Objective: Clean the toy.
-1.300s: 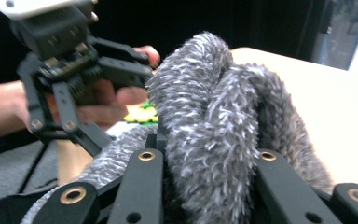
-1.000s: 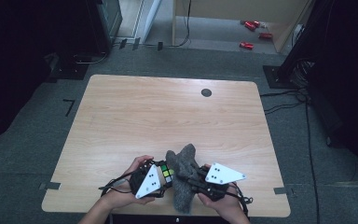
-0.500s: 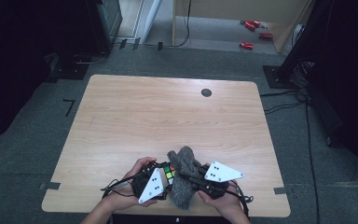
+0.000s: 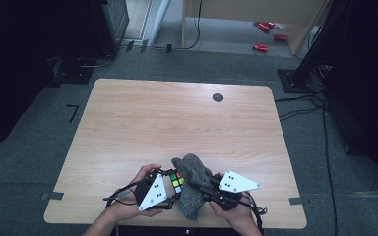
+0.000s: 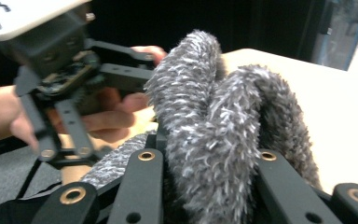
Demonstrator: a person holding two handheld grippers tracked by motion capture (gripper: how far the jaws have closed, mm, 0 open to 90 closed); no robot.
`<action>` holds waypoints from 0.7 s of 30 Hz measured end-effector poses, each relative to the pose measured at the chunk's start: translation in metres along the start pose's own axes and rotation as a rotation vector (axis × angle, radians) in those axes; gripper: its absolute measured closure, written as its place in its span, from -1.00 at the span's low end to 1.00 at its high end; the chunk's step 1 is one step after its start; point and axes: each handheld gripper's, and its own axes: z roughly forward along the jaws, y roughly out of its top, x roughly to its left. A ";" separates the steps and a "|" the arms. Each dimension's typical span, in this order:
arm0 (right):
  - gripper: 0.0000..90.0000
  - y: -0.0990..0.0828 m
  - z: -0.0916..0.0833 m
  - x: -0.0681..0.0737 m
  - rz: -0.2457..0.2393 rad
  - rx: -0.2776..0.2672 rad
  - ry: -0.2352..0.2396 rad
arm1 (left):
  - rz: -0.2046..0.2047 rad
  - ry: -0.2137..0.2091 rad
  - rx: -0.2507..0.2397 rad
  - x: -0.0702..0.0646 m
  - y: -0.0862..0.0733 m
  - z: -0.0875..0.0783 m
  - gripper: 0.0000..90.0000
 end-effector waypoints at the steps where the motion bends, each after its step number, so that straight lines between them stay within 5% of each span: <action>1: 0.67 0.000 0.003 0.004 -0.005 0.001 0.019 | 0.003 -0.007 0.001 -0.001 0.000 0.001 -0.22; 6: 0.68 -0.001 0.004 0.008 -0.052 -0.002 0.004 | -0.012 -0.041 -0.026 -0.001 -0.001 -0.004 -0.22; 10: 0.68 -0.003 -0.009 -0.009 -0.009 -0.031 -0.050 | -0.047 -0.039 -0.052 0.006 -0.004 -0.009 -0.22; 13: 0.68 -0.005 -0.011 -0.014 0.047 -0.061 -0.027 | -0.081 -0.052 -0.082 0.009 -0.003 -0.012 -0.22; 17: 0.68 -0.006 -0.008 -0.011 0.065 -0.080 0.005 | -0.125 -0.086 -0.136 0.013 -0.004 -0.018 -0.22; 21: 0.68 -0.014 -0.003 -0.012 0.044 -0.028 -0.014 | -0.151 -0.086 -0.155 0.019 -0.005 -0.022 -0.22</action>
